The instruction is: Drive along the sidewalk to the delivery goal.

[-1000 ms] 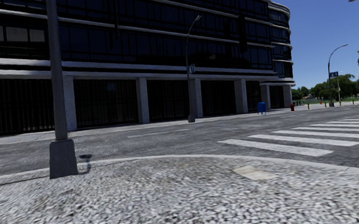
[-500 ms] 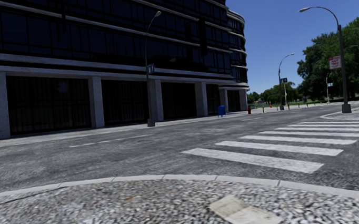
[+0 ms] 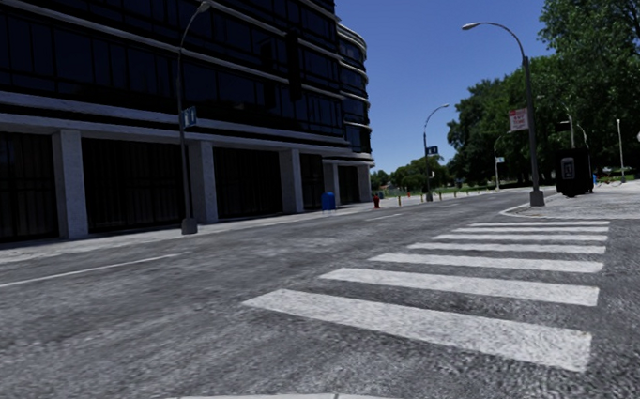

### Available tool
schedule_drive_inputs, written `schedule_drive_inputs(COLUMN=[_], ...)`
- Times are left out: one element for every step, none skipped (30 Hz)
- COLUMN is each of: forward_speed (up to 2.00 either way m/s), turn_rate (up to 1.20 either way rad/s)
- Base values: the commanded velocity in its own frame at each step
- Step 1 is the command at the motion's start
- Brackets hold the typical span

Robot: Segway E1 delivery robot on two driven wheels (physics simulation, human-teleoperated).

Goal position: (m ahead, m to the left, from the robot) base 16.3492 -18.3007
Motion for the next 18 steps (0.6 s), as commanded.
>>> schedule_drive_inputs(forward_speed=[2.00, 2.00, 2.00, 2.00, 1.96, 1.87, 1.80, 1.80, 1.72, 1.66, 1.64, 1.60, 1.60, 1.58, 1.58, 1.58, 1.58, 1.57], turn_rate=[-0.52, -0.52, -0.52, -0.52, -0.52, -0.52, -0.52, -0.52, -0.52, -0.52, -0.52, -0.52, -0.52, -0.52, -0.52, -0.52, -0.52, -0.52])
